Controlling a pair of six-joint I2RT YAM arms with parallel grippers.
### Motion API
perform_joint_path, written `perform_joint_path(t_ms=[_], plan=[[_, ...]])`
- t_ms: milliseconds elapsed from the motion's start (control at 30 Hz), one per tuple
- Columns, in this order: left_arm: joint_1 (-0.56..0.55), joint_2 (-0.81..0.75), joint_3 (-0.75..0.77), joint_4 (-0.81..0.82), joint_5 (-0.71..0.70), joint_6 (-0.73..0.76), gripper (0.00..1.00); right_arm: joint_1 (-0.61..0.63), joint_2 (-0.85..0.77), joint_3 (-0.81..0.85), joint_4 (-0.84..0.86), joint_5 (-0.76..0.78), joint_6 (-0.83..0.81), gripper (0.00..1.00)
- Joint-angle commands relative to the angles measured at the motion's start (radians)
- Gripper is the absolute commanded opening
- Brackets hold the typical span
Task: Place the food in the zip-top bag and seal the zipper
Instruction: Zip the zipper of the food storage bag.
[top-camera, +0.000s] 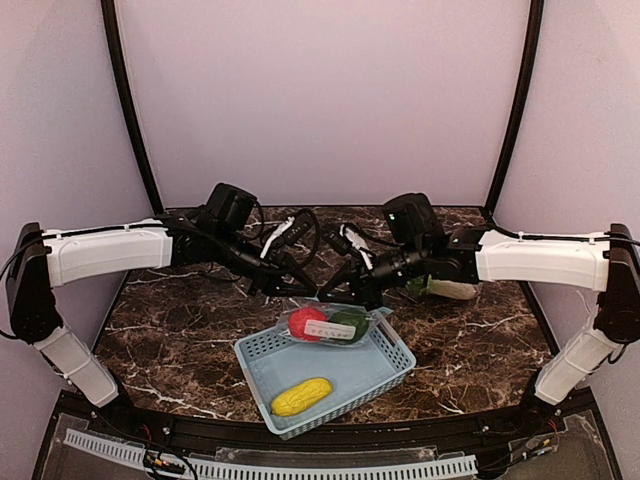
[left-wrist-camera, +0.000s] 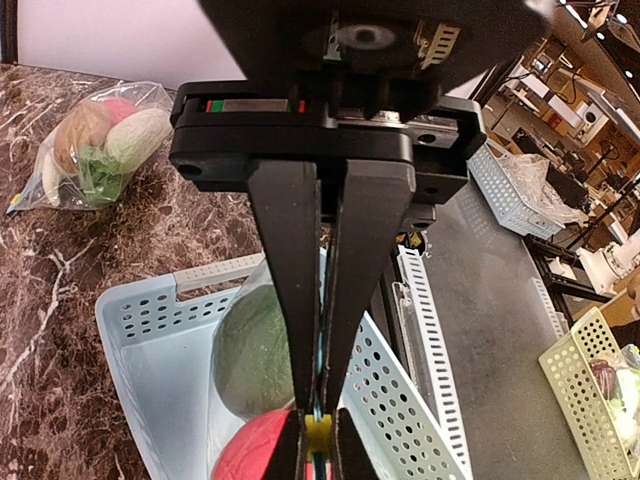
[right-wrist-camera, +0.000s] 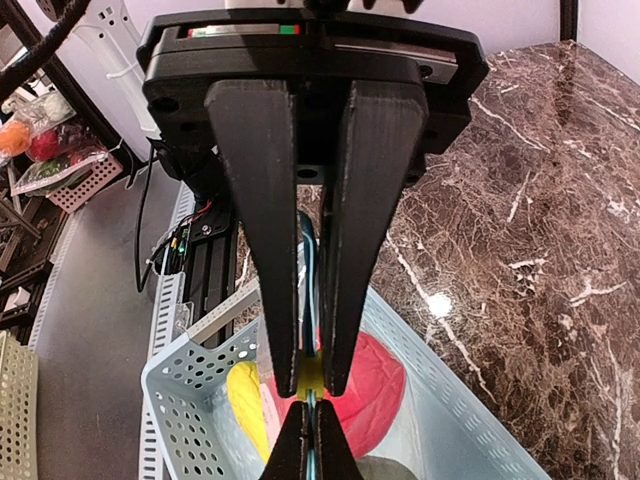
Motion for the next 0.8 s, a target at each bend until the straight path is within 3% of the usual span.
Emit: perform_joint_path(t_ms=[0, 767], plan=[[-0.007, 0.002, -0.006, -0.027, 0.008, 0.022, 0.01, 0.009, -0.015, 0.006, 0.038, 0.037, 0.002, 0.00], [0.044, -0.043, 0.053, -0.204, -0.069, 0.148, 0.01, -0.009, -0.156, -0.056, -0.098, 0.210, -0.066, 0.00]])
